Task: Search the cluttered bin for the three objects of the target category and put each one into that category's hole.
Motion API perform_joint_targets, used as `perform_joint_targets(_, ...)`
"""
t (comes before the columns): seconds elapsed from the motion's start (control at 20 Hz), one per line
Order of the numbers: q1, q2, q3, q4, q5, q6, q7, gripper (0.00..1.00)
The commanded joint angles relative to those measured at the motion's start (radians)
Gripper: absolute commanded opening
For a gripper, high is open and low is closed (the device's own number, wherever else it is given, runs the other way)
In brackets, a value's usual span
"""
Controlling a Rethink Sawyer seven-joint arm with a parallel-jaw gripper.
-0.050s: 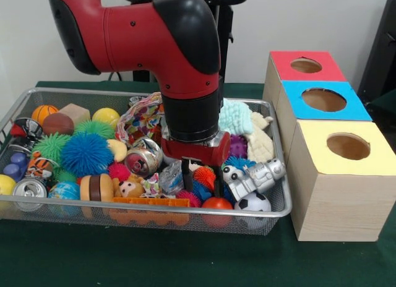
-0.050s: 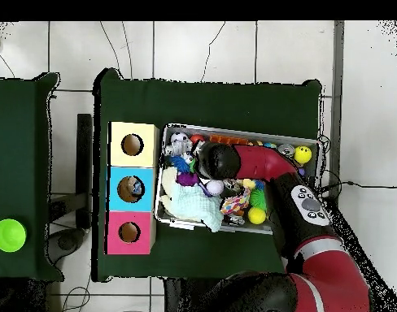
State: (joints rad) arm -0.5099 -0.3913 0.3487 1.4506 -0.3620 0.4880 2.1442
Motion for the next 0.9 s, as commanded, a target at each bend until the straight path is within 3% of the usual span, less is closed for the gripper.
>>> perform_joint_targets(0.05,-0.016,0.021,0.002,0.006,-0.077,0.083,-0.144,1.0)
perform_joint_targets(0.25,-0.056,-0.11,0.027,0.108,-0.043,0.152,-0.177,1.0)
perform_joint_targets(0.45,-0.101,-0.196,0.061,0.168,-0.016,0.213,-0.219,1.0)
perform_joint_targets(0.7,-0.145,-0.234,0.101,0.201,-0.018,0.24,-0.245,1.0)
perform_joint_targets(0.9,-0.155,-0.207,0.106,0.168,-0.047,0.238,-0.248,1.0)
